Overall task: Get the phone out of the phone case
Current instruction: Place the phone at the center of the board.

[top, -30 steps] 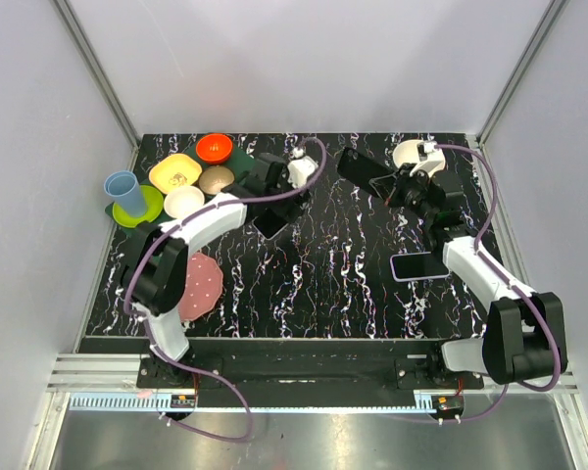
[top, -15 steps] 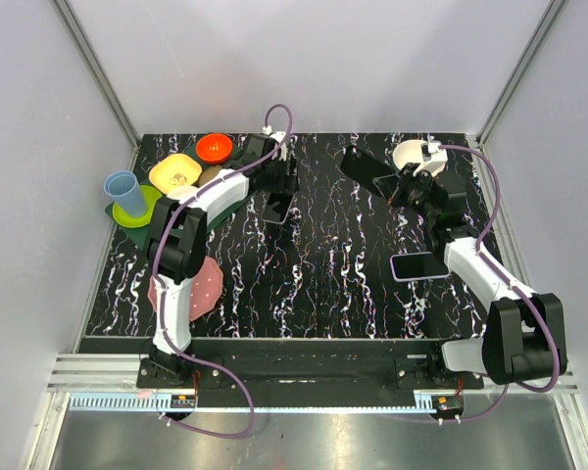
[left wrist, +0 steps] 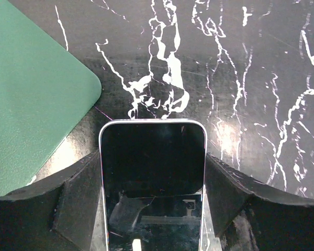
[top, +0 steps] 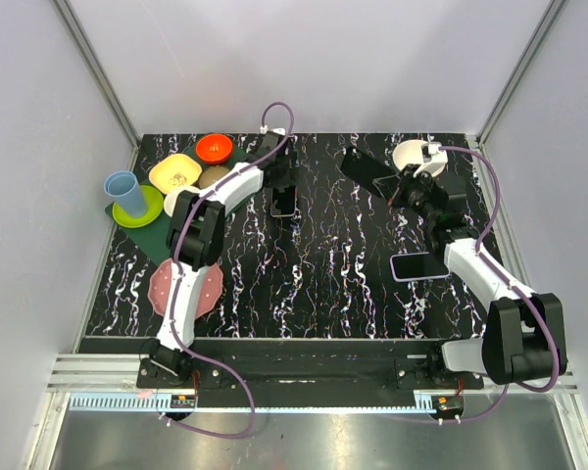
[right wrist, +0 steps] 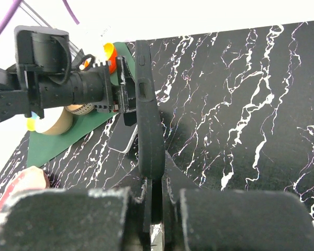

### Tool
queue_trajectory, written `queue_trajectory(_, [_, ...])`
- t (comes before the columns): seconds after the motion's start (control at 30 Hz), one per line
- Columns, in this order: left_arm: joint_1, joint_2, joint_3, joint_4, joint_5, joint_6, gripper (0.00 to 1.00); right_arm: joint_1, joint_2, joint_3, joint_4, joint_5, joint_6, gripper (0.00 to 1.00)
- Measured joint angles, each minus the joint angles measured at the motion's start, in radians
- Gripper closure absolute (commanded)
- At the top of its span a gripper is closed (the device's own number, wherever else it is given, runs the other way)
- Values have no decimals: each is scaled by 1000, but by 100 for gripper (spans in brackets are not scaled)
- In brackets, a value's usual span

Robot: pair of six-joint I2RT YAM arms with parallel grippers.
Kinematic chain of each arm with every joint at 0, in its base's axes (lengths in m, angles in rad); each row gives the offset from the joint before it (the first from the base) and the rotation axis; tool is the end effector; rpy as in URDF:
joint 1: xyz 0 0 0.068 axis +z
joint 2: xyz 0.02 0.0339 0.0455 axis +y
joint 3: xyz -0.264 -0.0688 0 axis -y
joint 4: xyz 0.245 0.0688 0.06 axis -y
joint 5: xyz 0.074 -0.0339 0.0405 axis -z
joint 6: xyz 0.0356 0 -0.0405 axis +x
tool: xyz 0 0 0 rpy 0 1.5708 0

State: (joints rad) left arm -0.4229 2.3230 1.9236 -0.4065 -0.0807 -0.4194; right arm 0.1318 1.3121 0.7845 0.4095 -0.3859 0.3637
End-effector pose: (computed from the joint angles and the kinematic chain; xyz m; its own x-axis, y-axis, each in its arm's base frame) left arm 0.4801 -0.2129 0.1873 -0.7467 -0.1090 -0.6561 0.0592 0.9717 -0.2289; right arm 0.2962 0.0528 0.2846 -0.2843 0.2948 -0.9123 -0.4185 0.8179 0.3947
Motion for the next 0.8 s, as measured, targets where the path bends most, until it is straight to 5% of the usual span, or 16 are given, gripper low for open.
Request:
queue_trajectory(0.3, [-46, 93, 90, -78, -93, -27, 68, -2, 0, -1, 13, 0, 3, 100])
queue_trajectory(0.8, [-73, 122, 142, -111, -117, -31, 26, -2, 0, -5, 20, 0, 3, 100])
